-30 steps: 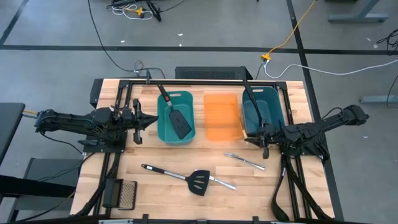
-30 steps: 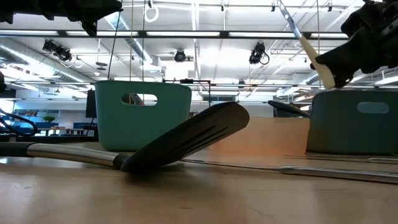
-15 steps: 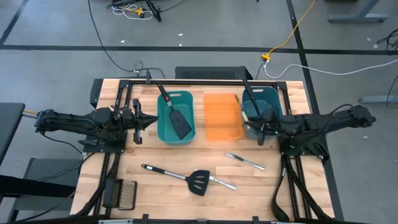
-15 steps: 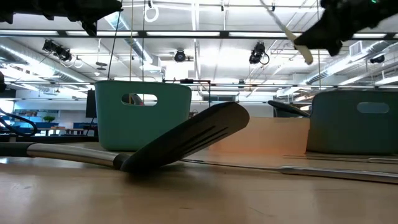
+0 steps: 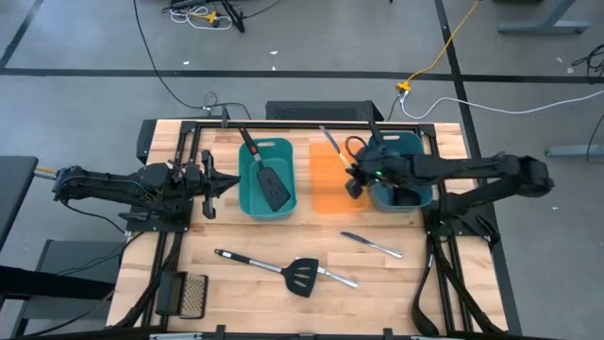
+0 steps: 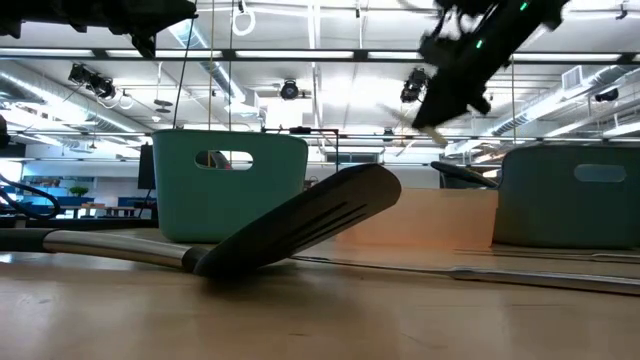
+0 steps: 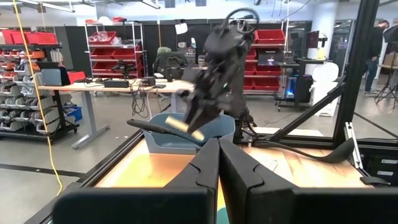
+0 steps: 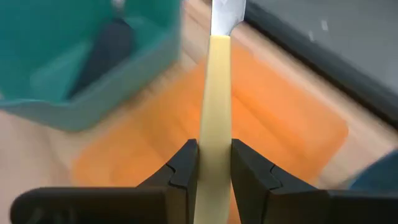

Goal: Pick & Place Kitchen Items
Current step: Put the yellow knife into the orange bin

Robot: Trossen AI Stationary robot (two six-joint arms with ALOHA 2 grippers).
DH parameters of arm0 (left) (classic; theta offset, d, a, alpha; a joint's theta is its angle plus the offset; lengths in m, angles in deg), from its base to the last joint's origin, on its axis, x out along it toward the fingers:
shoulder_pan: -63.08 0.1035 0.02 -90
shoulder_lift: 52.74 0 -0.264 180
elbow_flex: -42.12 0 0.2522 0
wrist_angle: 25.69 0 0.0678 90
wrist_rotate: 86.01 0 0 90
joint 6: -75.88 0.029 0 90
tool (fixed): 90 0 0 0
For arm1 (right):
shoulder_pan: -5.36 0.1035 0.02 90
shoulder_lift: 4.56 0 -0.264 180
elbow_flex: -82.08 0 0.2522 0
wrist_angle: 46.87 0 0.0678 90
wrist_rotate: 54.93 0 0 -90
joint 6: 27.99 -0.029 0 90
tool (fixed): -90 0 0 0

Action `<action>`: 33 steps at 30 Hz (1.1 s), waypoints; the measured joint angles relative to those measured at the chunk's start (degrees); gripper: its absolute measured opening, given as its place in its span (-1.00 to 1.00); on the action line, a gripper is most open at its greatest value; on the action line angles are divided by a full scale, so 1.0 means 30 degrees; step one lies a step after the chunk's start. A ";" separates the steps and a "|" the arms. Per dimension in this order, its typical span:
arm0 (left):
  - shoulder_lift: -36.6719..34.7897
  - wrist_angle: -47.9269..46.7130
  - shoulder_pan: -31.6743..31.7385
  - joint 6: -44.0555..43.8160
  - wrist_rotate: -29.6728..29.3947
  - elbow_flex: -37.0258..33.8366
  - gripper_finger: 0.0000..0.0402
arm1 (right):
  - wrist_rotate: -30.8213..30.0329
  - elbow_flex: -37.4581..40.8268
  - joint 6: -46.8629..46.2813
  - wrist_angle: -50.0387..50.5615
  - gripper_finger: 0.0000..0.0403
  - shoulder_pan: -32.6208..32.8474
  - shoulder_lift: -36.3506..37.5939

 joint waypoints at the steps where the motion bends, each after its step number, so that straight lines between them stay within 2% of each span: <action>1: 0.0001 0.0000 0.0000 0.0000 0.0002 0.0000 -0.93 | 0.0222 0.0044 -0.0218 -0.0064 -0.61 -0.0295 -0.0554; 7: -0.0002 -0.0016 -0.0007 0.0140 0.0007 0.0000 -0.93 | 0.0846 0.0372 -0.1062 -0.0125 -0.61 -0.1089 -0.3000; 15: 0.0006 -0.0071 -0.0006 0.0204 0.0007 0.0000 -0.93 | 0.4337 0.0372 -0.1965 -0.1023 -0.61 -0.1562 -0.5041; 26: -0.0001 -0.0073 0.0000 0.0488 0.0015 0.0000 -0.93 | 0.4461 0.0372 -0.3243 -0.1018 -0.61 -0.2191 -0.6799; 33: 0.0001 -0.0073 0.0000 0.0488 0.0015 0.0000 -0.93 | 0.5834 0.0307 -0.3534 -0.1018 -0.61 -0.2495 -0.7532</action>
